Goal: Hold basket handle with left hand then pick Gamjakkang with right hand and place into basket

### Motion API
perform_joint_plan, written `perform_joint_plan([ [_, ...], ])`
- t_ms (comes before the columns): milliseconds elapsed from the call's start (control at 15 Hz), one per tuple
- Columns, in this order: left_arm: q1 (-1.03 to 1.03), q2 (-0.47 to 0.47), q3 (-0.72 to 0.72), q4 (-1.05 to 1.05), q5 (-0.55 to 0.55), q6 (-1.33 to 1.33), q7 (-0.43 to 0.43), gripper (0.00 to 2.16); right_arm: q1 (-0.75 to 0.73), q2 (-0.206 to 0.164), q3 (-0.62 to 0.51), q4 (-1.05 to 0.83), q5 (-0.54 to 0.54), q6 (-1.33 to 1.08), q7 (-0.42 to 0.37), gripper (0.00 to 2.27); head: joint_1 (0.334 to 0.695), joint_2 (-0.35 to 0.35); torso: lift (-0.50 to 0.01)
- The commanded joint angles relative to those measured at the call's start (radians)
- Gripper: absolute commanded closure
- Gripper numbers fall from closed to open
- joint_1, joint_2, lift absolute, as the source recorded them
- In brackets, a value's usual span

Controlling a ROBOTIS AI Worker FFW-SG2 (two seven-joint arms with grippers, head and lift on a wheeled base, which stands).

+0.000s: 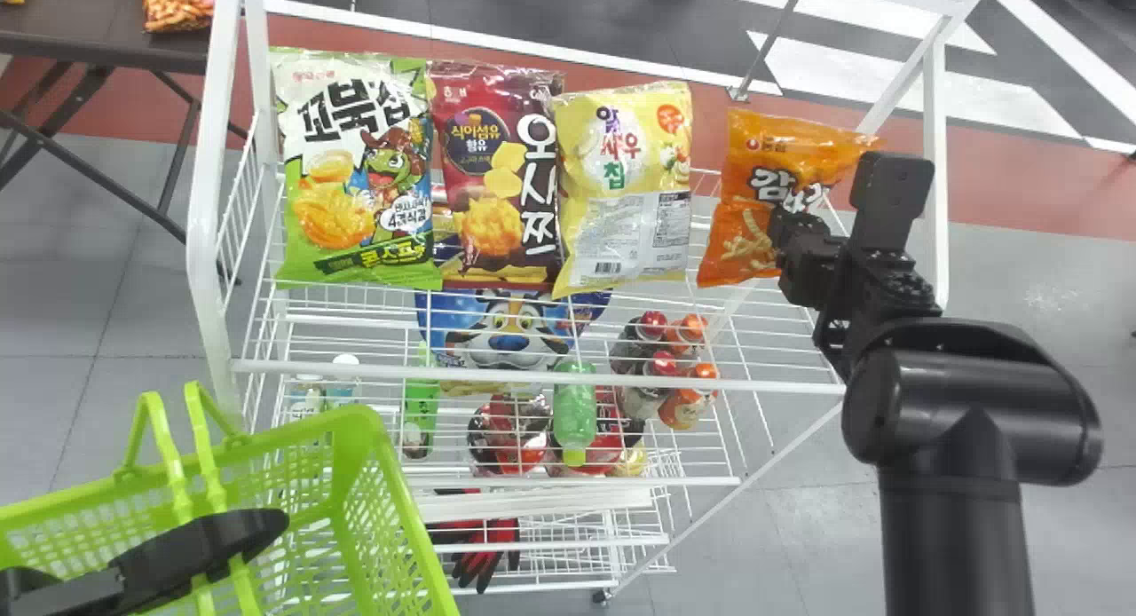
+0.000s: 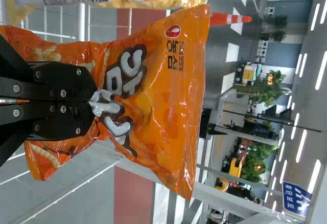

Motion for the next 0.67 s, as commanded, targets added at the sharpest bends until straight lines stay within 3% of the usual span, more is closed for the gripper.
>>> perform_joint_plan([
  [0, 0.001, 0.0, 0.001, 0.0, 0.006, 0.0, 0.0, 2.15, 0.042, 0.017, 0.011, -0.137, 0.009, 0.105, -0.007, 2.25, 0.695, -0.35, -0.017],
  [467, 0.0, 0.0, 0.005, 0.009, 0.009, 0.0, -0.008, 2.15, 0.124, 0.024, 0.052, -0.522, -0.016, 0.642, 0.041, 2.25, 0.695, -0.35, -0.017],
  [600, 0.0, 0.0, 0.005, 0.009, 0.009, 0.0, -0.009, 2.15, 0.145, 0.024, 0.065, -0.613, -0.075, 0.771, 0.05, 2.25, 0.695, -0.35, -0.017],
])
